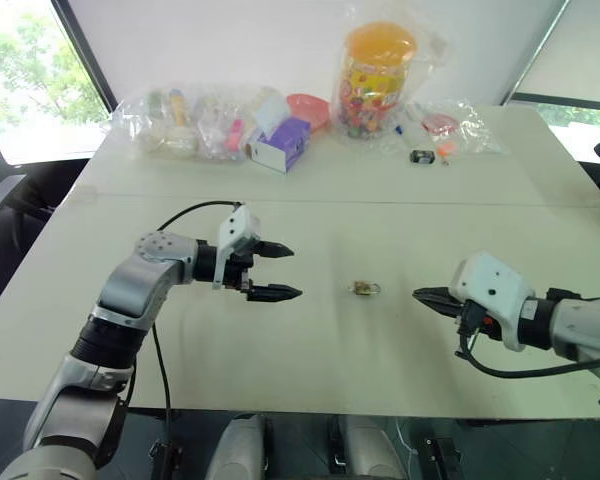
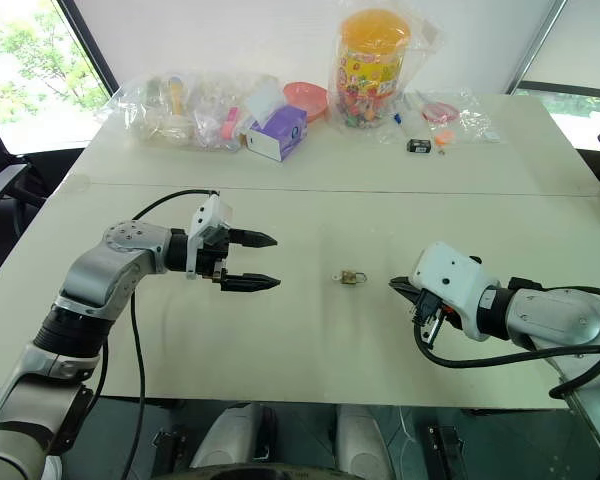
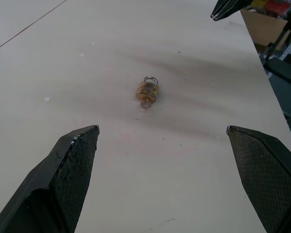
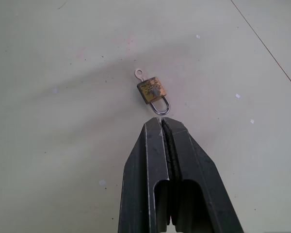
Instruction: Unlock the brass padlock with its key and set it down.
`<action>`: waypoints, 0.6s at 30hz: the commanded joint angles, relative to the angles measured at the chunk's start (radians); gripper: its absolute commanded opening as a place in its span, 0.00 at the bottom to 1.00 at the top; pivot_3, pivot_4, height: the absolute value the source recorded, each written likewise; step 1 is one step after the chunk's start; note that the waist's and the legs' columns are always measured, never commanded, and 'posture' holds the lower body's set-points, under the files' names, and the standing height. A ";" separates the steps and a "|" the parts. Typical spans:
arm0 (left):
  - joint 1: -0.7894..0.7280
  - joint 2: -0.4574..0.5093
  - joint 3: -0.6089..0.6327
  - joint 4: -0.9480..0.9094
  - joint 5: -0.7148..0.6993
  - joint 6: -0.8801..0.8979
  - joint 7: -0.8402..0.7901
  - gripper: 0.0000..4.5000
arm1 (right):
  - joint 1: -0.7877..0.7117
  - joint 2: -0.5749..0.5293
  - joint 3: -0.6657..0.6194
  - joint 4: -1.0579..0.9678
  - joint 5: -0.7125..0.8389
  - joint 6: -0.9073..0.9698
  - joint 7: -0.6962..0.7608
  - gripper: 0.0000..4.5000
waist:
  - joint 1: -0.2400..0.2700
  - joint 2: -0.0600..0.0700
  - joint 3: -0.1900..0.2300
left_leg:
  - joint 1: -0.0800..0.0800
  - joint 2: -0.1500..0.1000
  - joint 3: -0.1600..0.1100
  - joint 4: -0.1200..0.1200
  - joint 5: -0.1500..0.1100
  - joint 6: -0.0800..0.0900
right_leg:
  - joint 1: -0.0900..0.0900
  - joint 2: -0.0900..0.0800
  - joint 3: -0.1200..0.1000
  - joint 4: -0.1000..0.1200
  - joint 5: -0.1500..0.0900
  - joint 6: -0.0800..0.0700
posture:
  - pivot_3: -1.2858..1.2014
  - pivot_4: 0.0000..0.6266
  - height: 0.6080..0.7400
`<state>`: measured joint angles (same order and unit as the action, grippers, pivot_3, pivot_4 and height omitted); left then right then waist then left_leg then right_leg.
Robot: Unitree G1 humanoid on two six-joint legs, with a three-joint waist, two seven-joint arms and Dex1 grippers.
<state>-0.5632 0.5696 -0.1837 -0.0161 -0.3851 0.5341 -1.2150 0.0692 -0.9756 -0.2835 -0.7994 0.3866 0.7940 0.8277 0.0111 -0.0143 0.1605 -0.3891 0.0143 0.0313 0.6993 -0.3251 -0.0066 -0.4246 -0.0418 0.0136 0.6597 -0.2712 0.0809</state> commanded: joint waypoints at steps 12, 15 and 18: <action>-0.021 -0.005 0.024 -0.037 -0.045 0.030 0.017 0.98 | -0.020 -0.014 -0.011 -0.011 0.005 -0.016 -0.010 0.00 | 0.000 0.000 0.000 | 0.000 0.000 0.000 0.000 0.000 0.000 | 0.000 0.000 0.000 0.000 0.000 0.000 | 0.52 0.24 0.96; -0.020 -0.004 0.020 -0.040 -0.047 0.030 0.017 0.98 | -0.024 -0.017 -0.007 -0.006 0.002 -0.021 -0.007 0.00 | 0.000 0.000 0.000 | 0.000 0.000 0.000 0.000 0.000 0.000 | 0.000 0.000 0.000 0.000 0.000 0.000 | 0.52 0.24 0.96; -0.024 -0.004 0.013 -0.035 -0.046 0.024 0.016 0.98 | -0.028 -0.018 -0.002 0.000 -0.001 -0.029 -0.005 0.00 | 0.000 0.000 0.000 | 0.000 0.000 0.000 0.000 0.000 0.000 | 0.000 0.000 0.000 0.000 0.000 0.000 | 0.52 0.24 0.96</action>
<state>-0.5668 0.5642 -0.1820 -0.0201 -0.4232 0.5629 -1.1968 0.0556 -0.9791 -0.2793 -0.7958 0.3864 0.7855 0.8213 0.0111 -0.0143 0.1605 -0.3891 0.0143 0.0313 0.6993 -0.3250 -0.0066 -0.4246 -0.0418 0.0136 0.6597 -0.2712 0.0809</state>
